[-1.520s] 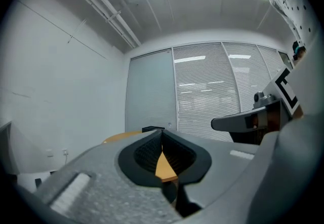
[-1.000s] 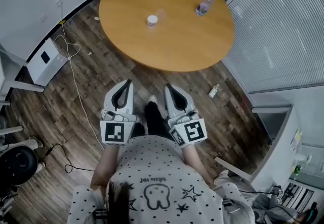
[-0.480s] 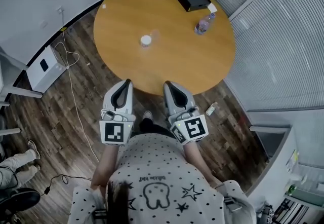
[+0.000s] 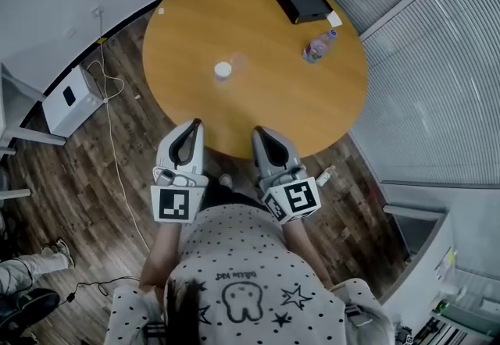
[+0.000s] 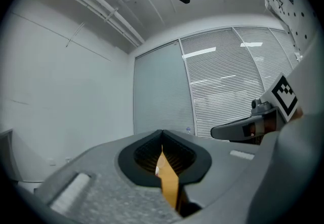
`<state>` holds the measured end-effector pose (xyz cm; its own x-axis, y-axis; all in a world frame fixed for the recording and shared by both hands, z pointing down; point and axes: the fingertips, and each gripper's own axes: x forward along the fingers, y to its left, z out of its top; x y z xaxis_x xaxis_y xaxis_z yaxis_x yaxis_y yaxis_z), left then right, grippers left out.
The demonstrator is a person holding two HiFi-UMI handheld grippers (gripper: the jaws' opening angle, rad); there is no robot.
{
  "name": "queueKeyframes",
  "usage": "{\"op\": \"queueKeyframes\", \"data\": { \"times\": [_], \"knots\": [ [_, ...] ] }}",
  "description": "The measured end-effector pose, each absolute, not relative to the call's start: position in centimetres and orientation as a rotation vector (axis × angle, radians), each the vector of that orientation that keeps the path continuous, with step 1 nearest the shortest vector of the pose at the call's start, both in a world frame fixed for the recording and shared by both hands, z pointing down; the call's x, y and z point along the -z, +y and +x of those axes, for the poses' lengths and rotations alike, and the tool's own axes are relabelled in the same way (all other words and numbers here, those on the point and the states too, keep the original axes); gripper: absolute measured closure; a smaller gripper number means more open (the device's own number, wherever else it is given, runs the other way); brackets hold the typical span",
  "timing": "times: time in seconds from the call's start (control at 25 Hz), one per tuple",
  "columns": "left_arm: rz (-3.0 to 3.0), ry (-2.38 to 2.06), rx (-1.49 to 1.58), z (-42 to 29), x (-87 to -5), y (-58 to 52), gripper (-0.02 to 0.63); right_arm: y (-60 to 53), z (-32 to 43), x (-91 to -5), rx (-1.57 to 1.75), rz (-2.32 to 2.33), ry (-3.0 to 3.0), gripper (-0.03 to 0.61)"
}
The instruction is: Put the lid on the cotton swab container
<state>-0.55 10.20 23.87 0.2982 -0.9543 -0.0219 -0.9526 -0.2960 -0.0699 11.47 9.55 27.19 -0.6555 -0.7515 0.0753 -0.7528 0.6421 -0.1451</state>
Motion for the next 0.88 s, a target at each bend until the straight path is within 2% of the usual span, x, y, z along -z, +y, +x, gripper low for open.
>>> {"op": "queueKeyframes", "data": {
  "times": [0.44, 0.88],
  "knots": [
    [-2.488, 1.825, 0.007, -1.6, -23.8, 8.0, 0.601, 7.7, 10.7, -27.9, -0.280, 1.316, -2.816, 0.575],
    [-2.579, 1.742, -0.023, -5.3, -23.7, 0.3, 0.601, 1.1, 6.5, -27.6, -0.291, 1.402, -2.746, 0.574]
  ]
}}
